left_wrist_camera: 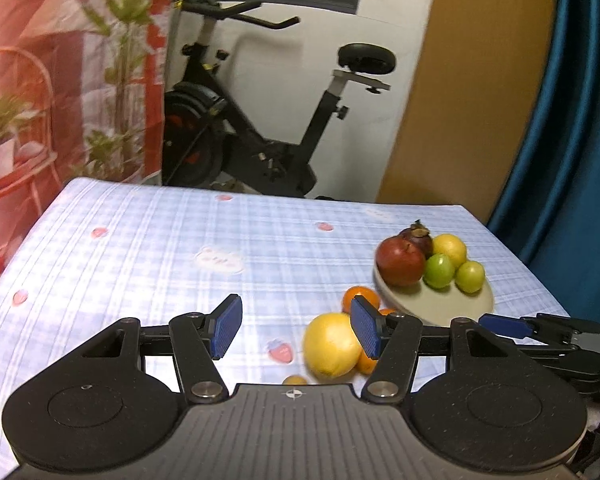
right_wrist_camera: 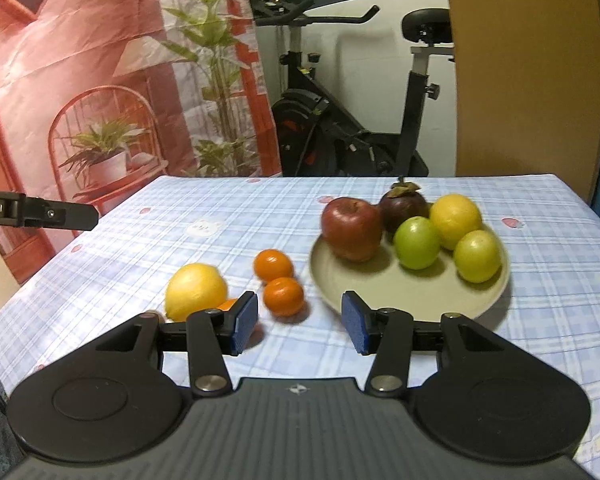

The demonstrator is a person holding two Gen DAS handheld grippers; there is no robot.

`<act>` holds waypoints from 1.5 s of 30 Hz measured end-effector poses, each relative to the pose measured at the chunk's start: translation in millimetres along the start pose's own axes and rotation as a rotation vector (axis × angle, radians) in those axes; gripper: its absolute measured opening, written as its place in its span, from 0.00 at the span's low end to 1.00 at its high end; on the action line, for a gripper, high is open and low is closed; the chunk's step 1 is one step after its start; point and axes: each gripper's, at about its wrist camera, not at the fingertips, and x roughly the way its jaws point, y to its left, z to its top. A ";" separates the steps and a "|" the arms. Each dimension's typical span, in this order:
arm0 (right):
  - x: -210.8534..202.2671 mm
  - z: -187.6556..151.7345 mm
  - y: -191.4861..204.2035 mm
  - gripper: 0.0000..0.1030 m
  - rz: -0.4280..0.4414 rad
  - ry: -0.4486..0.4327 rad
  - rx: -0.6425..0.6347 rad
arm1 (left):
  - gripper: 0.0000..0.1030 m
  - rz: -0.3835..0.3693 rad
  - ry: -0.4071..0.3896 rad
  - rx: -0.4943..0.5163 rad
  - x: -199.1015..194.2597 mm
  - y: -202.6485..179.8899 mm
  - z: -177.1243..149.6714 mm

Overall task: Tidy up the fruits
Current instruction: 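Open the left gripper to release the green fruit and withdraw, then move the left gripper to the small brown round fruit in the pile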

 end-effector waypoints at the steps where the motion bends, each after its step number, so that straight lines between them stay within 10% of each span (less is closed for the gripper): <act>1: 0.1 -1.0 1.6 0.48 0.004 0.004 -0.001 | 0.61 0.001 0.003 -0.003 -1.1 1.5 -1.7; 45: 11.0 -6.7 26.4 0.48 0.035 0.071 -0.113 | 0.60 -0.091 0.089 -0.061 -1.7 19.5 -46.1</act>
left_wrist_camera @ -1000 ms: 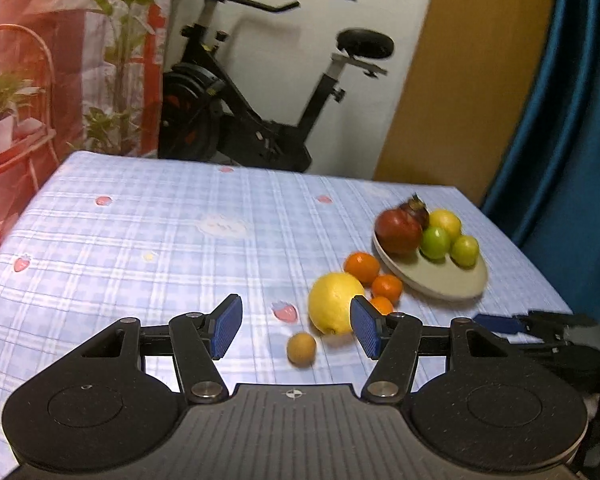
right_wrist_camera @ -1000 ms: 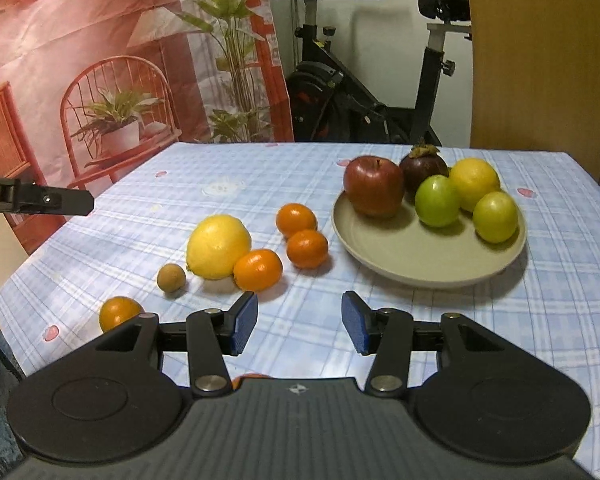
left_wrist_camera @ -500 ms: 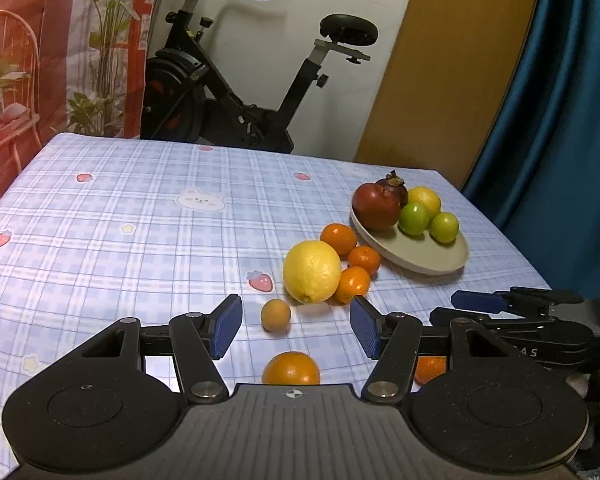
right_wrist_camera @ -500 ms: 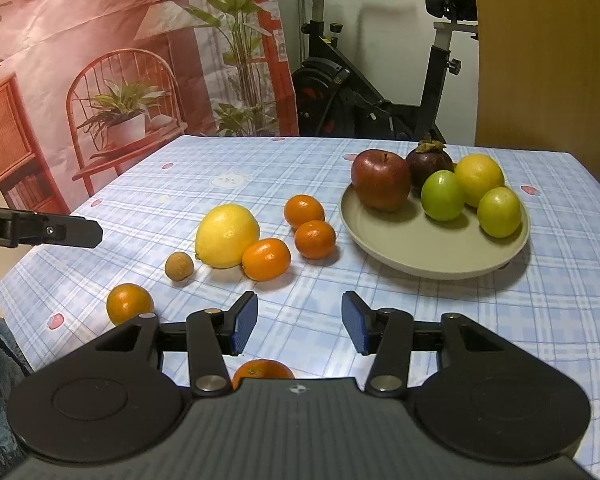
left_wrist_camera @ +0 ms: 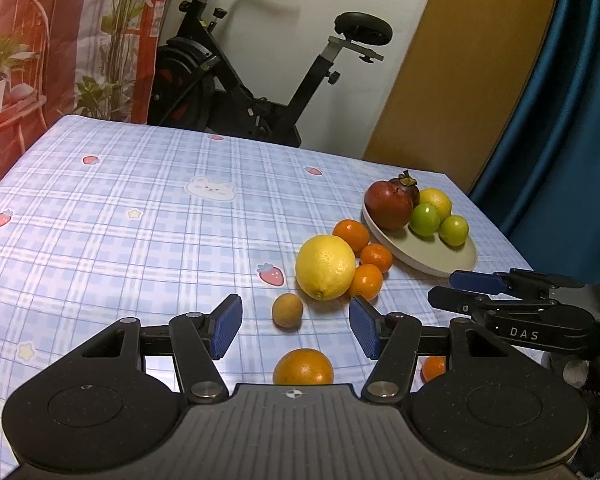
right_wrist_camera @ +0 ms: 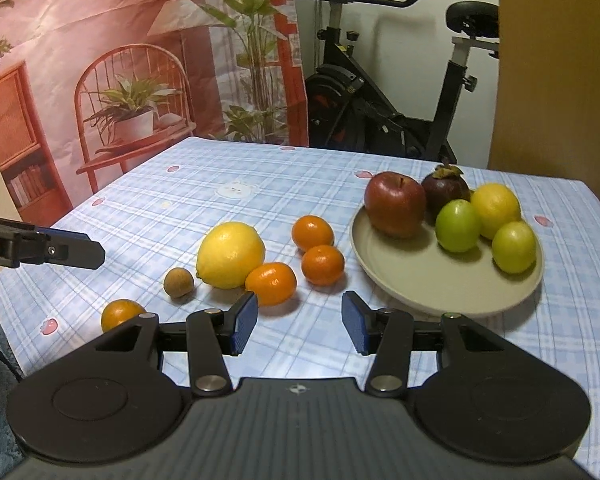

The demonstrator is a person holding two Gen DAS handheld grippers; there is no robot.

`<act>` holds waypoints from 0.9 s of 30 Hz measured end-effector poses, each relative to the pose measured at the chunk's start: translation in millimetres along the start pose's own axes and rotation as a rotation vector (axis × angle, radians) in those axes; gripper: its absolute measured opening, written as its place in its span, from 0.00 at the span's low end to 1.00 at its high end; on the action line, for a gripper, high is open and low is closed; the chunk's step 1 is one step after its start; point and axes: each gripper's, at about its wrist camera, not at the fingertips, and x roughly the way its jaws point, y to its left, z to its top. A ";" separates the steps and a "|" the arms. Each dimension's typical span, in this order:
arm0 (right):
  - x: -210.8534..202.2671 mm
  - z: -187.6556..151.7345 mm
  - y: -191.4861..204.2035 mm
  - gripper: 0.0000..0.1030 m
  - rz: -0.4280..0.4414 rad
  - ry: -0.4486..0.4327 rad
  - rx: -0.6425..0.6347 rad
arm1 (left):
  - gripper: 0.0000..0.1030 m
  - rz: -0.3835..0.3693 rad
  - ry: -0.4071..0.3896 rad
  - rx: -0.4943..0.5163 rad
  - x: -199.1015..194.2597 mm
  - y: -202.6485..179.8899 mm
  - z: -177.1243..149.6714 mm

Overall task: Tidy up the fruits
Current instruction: 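Move the left gripper to the small brown round fruit in the pile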

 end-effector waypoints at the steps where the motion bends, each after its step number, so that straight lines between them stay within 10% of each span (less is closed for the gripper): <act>1: 1.0 0.8 0.7 0.48 0.001 -0.001 -0.004 | 0.60 0.002 -0.001 -0.004 0.3 1.0 -0.3; 27: -24.1 -29.1 5.6 0.48 0.038 0.059 -0.002 | 0.60 -0.015 0.029 0.033 5.4 -13.1 -10.1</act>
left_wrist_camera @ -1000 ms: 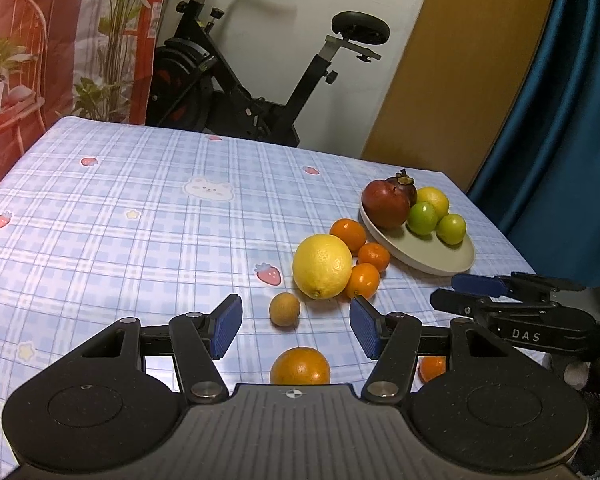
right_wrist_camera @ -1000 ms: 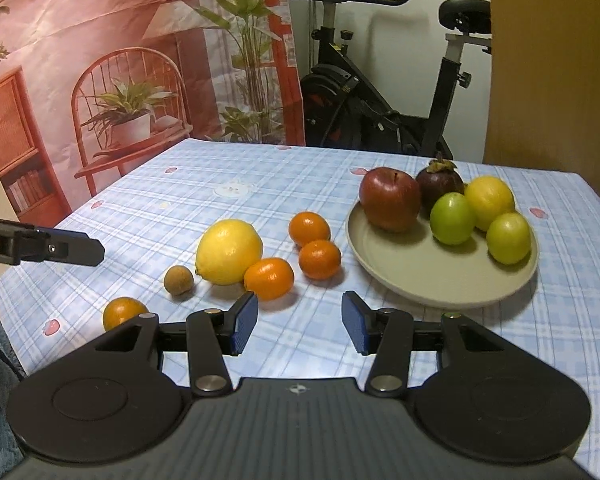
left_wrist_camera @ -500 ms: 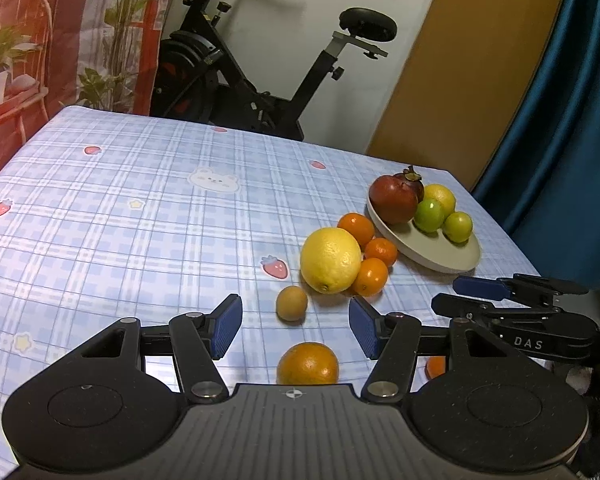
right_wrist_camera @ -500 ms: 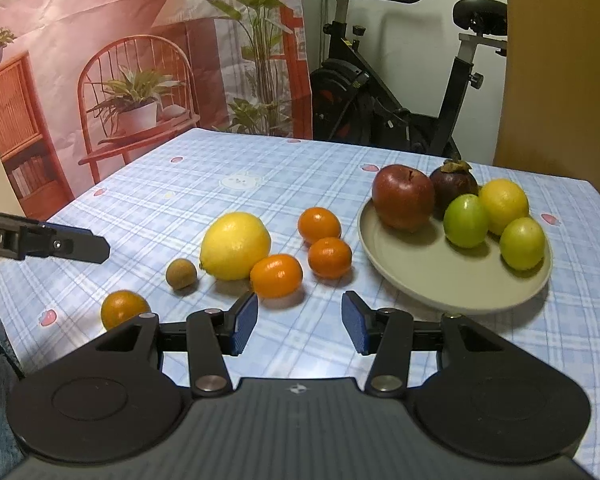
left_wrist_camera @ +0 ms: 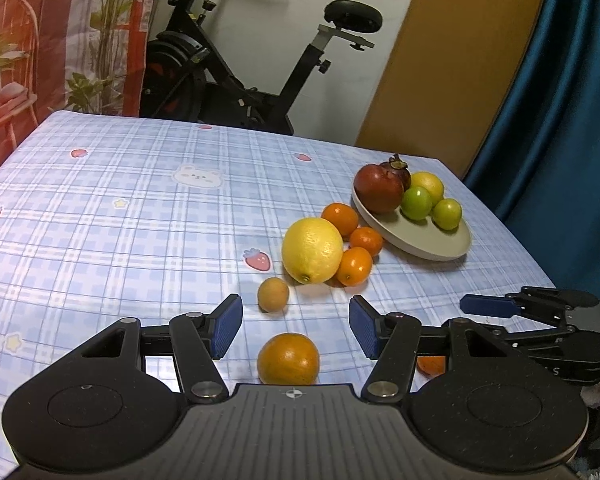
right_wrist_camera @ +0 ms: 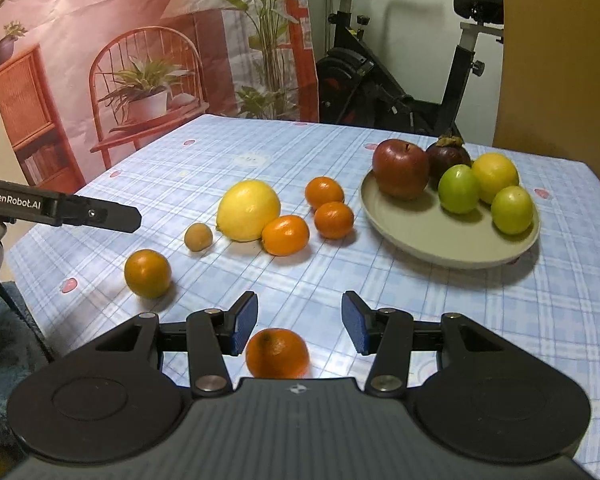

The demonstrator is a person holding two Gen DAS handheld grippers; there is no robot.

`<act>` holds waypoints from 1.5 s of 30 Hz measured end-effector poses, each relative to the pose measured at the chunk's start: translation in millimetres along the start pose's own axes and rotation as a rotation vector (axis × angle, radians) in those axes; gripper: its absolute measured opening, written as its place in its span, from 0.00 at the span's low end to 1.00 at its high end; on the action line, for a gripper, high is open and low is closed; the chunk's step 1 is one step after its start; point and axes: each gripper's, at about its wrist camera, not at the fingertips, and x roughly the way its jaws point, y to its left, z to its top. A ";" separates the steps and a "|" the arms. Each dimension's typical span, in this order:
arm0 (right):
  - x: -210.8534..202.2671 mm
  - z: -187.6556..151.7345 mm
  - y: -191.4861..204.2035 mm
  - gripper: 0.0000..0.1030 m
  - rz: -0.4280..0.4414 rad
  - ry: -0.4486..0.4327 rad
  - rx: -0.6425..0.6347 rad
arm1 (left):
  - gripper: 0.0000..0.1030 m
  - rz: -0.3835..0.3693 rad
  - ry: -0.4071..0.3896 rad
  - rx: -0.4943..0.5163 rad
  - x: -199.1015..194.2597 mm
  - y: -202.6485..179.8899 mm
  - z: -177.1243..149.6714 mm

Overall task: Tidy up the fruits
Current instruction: 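Move the left gripper to the small brown round fruit in the pile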

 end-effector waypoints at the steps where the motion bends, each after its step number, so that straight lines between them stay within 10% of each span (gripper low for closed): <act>1: 1.3 -1.1 1.5 0.48 0.007 0.009 -0.002 | 0.60 -0.003 0.001 0.003 -0.3 -0.9 -0.6; 45: 13.8 -15.3 8.2 0.41 0.028 0.096 -0.016 | 0.59 0.050 0.053 0.070 34.4 -6.6 5.4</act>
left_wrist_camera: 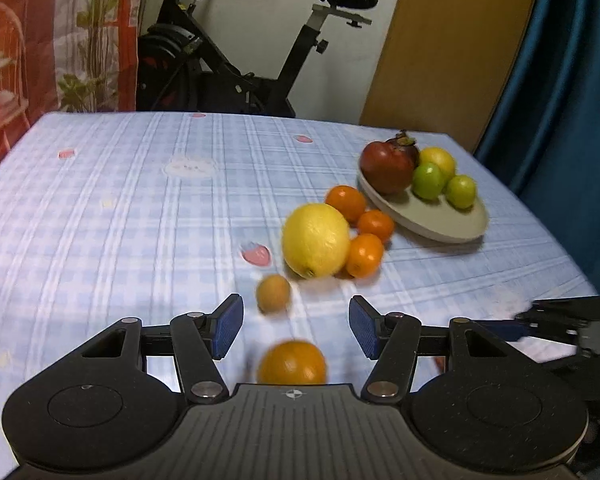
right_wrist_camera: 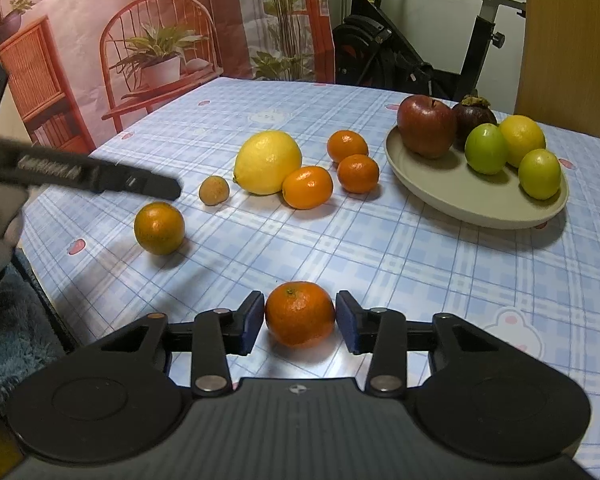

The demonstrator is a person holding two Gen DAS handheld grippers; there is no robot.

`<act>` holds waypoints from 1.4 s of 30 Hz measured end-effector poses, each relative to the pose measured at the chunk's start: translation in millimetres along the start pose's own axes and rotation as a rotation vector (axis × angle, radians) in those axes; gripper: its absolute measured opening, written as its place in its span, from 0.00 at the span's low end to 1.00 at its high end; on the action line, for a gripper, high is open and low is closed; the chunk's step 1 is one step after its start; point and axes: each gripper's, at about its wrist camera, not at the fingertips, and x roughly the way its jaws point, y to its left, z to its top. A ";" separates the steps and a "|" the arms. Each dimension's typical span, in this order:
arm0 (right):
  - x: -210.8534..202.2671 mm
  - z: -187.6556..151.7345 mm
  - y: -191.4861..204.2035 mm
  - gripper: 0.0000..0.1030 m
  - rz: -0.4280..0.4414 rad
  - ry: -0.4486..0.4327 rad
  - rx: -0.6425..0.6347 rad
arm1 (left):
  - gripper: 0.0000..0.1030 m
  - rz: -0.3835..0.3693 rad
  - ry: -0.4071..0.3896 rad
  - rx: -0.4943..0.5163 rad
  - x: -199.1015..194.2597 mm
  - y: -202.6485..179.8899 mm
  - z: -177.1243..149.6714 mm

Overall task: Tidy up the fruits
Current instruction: 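Move the left gripper to the small brown round fruit in the pile, then close the left gripper on the small brown fruit, then carry the small brown fruit over the plate with the left gripper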

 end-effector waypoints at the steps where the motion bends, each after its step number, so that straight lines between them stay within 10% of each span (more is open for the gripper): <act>1: -0.1 0.0 0.3 0.41 0.001 0.000 0.002 | 0.57 0.009 0.005 0.020 5.4 -0.4 2.8; 18: 2.7 -1.0 -2.6 0.41 0.015 0.002 0.017 | 0.26 0.027 0.088 0.030 48.9 8.4 12.5; 42: -16.7 11.0 -13.2 0.41 0.000 -0.087 0.057 | 0.26 0.014 -0.009 0.041 4.6 -8.5 20.7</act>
